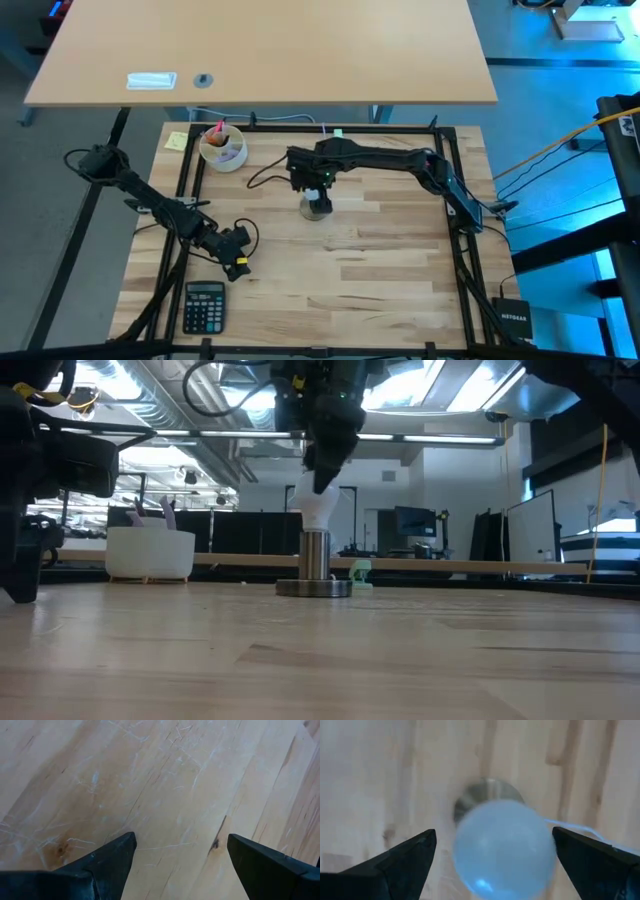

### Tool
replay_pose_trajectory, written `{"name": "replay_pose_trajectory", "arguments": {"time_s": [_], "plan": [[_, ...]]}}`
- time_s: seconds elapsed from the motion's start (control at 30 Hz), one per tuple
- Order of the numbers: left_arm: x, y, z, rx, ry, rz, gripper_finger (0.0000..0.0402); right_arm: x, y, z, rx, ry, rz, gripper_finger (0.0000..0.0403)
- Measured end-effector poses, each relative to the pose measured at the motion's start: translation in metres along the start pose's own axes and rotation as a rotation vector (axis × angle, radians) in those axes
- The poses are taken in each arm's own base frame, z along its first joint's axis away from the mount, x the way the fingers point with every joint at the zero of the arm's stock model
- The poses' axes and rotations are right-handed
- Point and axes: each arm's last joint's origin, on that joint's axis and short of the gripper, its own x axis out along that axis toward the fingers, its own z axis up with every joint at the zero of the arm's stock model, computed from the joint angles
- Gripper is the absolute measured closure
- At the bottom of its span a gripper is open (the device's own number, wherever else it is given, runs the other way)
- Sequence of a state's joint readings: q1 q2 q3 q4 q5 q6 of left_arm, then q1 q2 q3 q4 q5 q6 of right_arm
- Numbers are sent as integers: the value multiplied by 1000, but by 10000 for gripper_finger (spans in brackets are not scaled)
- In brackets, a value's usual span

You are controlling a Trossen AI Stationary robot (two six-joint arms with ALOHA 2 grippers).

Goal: Screw lightbulb
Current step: Insert the lightbulb into the lamp

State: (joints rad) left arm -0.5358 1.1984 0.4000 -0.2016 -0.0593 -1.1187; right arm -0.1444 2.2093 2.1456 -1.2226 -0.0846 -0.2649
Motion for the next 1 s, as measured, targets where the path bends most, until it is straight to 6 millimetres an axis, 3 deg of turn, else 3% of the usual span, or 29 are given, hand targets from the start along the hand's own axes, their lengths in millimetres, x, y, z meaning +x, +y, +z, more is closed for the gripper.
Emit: {"name": "replay_pose_trajectory", "arguments": {"time_s": [0.3,0.7,1.0], "plan": [[0,0,0,1,0,0,92,0,0,-2,5,29,-15,7],[0,0,0,5,0,0,92,0,0,0,29,2,6,98],[0,0,0,8,1,1,92,0,0,0,72,3,6,104]]}}
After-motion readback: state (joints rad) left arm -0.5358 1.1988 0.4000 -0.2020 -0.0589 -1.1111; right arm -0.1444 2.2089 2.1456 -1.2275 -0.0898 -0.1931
